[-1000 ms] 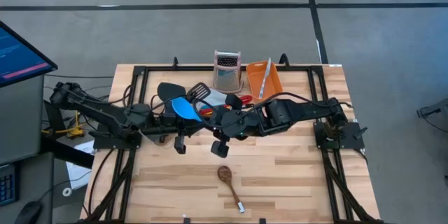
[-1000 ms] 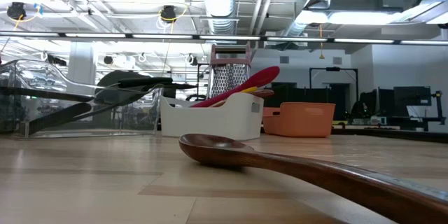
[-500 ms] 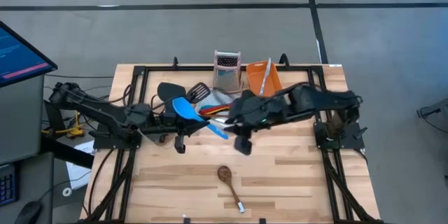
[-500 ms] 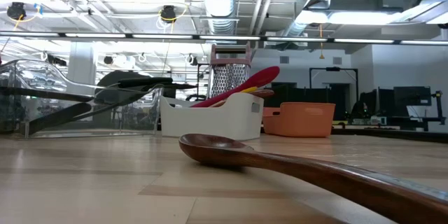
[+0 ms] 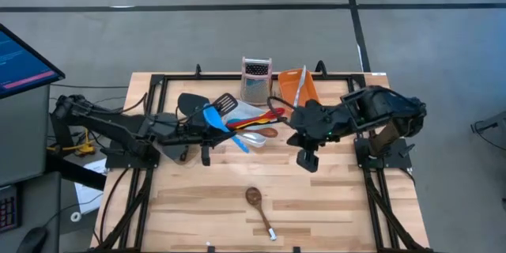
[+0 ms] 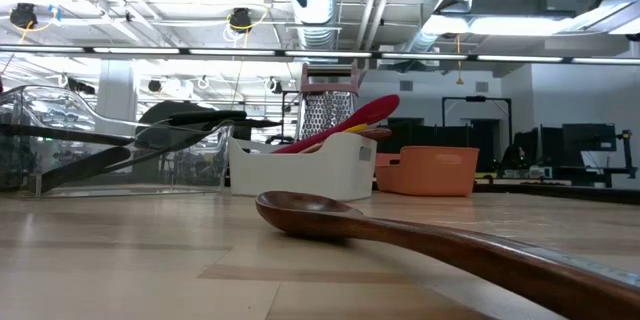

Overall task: Pick & Place Kitchen Items
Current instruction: Put the blue serving spoon into the white bin

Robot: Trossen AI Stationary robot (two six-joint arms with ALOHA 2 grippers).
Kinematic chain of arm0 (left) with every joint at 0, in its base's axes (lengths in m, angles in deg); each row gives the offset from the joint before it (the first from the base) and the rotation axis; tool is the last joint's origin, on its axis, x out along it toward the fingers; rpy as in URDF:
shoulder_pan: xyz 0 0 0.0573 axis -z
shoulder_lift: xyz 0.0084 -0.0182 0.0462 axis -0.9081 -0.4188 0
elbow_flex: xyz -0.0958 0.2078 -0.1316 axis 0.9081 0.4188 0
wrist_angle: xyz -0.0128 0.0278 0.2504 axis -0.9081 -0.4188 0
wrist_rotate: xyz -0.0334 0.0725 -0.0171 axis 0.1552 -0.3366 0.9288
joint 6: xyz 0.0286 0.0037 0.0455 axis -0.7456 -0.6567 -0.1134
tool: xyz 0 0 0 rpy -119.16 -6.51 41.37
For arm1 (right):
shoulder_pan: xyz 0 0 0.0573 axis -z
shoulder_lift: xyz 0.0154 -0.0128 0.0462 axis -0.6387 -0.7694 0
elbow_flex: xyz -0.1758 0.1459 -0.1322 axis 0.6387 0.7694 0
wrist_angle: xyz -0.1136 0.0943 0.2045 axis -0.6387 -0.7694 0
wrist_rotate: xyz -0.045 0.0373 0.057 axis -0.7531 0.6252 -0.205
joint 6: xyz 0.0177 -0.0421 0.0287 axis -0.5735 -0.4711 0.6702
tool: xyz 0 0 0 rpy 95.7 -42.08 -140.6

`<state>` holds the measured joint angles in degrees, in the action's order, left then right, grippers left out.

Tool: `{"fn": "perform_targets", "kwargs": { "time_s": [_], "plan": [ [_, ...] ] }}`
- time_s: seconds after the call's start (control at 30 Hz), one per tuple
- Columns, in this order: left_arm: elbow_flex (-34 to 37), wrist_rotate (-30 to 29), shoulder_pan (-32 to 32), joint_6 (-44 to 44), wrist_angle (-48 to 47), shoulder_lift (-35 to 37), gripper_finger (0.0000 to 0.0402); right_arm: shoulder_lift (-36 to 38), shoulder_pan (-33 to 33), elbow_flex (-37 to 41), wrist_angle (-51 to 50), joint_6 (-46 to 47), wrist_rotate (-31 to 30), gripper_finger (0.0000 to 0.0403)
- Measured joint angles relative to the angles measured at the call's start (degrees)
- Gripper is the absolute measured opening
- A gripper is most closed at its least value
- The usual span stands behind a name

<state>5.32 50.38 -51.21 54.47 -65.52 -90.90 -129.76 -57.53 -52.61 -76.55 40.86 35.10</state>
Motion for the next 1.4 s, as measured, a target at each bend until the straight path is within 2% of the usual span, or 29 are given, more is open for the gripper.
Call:
{"fn": "perform_targets", "kwargs": {
  "time_s": [0.2,0.33,0.5,0.73,0.83,1.0,1.17,1.4],
  "plan": [
    [0.0,6.6,-4.99,2.56,-2.16,0.01,0.0013,0.02,-2.08,0.0,-2.73,-0.46,-5.68,0.0001],
    [0.0,10.82,-8.9,3.35,-5.06,0.01,0.0013,0.8,-3.15,0.02,-2.45,-0.53,-6.73,0.0],
    [0.0,13.92,-14.19,3.79,-9.34,0.01,0.0013,1.22,-3.94,0.02,2.01,-4.08,-7.82,0.0],
    [0.0,20.87,-20.19,3.69,-10.63,0.01,0.0013,1.1,-2.81,2.16,11.25,-11.74,-7.67,0.0],
    [0.0,22.91,-21.67,3.52,-10.69,0.01,0.0013,1.09,-0.9,5.21,18.94,-16.24,-4.49,0.0],
    [0.0,25.22,-23.15,1.89,-10.76,0.01,0.0013,1.07,3.68,11.12,30.32,-22.79,4.78,0.0],
    [0.0,26.37,-23.85,-0.42,-11.76,0.01,0.0013,1.03,8.33,15.62,31.98,-23.33,7.02,0.0],
    [0.0,26.39,-25.94,-0.5,-12.18,0.01,0.0013,2.96,14.33,23.13,36.44,-27.82,18.7,0.0]
  ]
}}
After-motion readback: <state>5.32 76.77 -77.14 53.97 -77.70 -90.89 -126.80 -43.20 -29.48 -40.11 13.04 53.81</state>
